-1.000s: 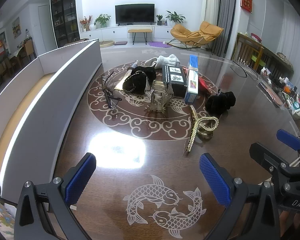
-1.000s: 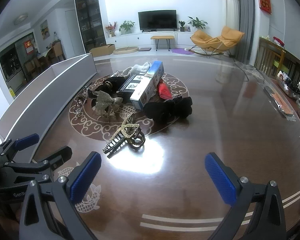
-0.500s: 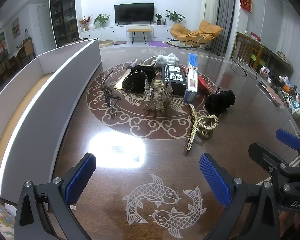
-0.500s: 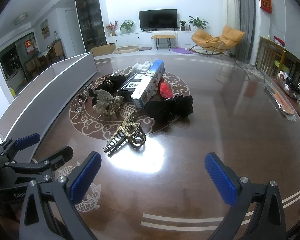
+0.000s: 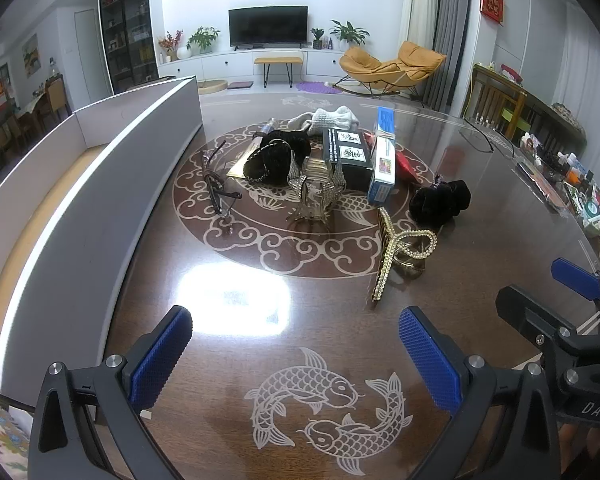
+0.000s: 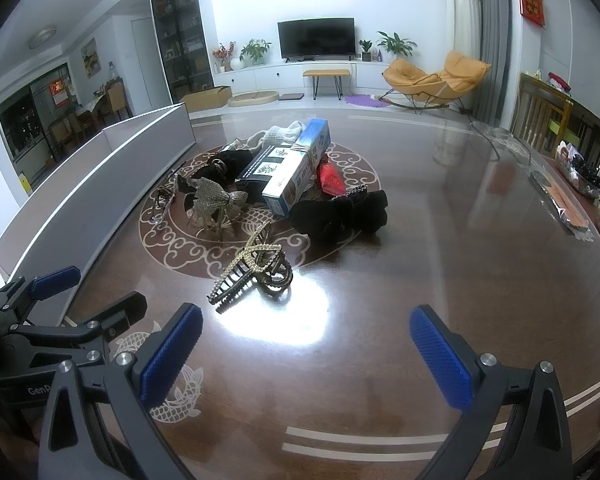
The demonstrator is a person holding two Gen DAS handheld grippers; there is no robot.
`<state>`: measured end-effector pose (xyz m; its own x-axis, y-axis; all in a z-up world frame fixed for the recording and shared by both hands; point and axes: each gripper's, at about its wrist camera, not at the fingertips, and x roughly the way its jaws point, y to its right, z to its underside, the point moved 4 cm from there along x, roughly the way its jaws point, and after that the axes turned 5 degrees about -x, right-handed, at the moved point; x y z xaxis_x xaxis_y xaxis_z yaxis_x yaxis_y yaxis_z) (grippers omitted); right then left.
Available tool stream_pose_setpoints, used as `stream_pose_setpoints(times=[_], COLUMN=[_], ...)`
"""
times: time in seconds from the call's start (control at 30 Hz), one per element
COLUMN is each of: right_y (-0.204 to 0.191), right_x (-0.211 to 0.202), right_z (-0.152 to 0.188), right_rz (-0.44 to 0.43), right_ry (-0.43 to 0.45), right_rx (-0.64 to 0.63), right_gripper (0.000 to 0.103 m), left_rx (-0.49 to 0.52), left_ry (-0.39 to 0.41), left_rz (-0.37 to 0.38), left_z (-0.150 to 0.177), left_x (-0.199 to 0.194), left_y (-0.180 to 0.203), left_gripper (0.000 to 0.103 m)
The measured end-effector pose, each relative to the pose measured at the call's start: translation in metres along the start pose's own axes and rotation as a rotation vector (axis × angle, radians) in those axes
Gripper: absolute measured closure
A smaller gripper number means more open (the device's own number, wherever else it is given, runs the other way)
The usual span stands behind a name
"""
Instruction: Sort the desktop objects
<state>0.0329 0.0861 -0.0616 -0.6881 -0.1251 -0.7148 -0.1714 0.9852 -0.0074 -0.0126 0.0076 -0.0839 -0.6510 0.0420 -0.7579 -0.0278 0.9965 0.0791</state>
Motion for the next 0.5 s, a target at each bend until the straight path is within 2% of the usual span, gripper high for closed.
stream_pose_setpoints(times=[0.5], right_y=[-0.0018], right_x=[-0.0016], right_z=[-0.0015], right_rz=[-0.004], right_ry=[0.009], right_rx=[-0.002], right_gripper=[0.000], left_rx=[0.001], left_ry=[0.000], left_rz=[0.000], left_z=[-0.0001], left_x=[0.0000], left_y=[-0.0001], left_gripper=[0.000])
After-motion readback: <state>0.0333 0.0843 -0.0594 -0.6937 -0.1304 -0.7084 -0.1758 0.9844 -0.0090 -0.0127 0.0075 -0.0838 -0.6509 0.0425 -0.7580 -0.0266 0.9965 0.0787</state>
